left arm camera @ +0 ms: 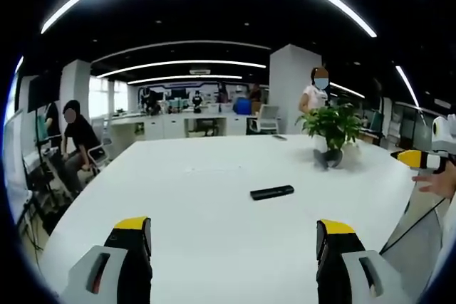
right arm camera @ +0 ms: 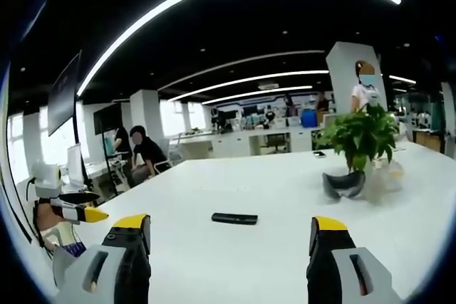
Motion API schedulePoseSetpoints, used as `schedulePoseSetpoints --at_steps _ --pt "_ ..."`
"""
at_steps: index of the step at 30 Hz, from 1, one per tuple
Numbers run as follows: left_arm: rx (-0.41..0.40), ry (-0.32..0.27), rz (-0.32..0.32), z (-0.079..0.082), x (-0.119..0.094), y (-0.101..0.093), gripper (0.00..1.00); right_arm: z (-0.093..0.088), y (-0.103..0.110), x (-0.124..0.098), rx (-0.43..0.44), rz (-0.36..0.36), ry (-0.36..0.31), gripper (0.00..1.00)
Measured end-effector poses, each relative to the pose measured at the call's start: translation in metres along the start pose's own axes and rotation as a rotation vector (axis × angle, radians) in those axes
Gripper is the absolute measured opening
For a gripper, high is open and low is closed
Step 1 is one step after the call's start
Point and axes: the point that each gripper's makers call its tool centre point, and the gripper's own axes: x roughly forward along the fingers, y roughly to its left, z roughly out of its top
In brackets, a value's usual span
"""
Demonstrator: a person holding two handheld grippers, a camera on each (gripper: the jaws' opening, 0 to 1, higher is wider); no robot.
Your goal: Press the specified remote control buttons in sequence, fully releasing each button before pressing the next.
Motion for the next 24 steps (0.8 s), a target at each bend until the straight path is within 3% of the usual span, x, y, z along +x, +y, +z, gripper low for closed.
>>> schedulePoseSetpoints --at_steps 5,11,18,24 --pt "0.026 0.002 -0.027 0.007 0.014 -0.001 1.0 0.003 -0.002 0.001 -0.007 0.0 -0.005 0.94" --pt "0.052 -0.035 -0.043 0.029 0.034 0.0 1.0 0.006 -0.004 0.001 -0.003 -0.011 -0.02 0.92" --pt "0.09 -0.037 -0.066 0.045 0.057 0.008 1.0 0.003 -0.004 0.002 0.01 -0.006 -0.011 0.89" --pt "0.157 0.016 -0.083 0.049 0.08 0.012 0.98 -0.005 -0.007 0.004 0.023 -0.01 0.013 0.85"
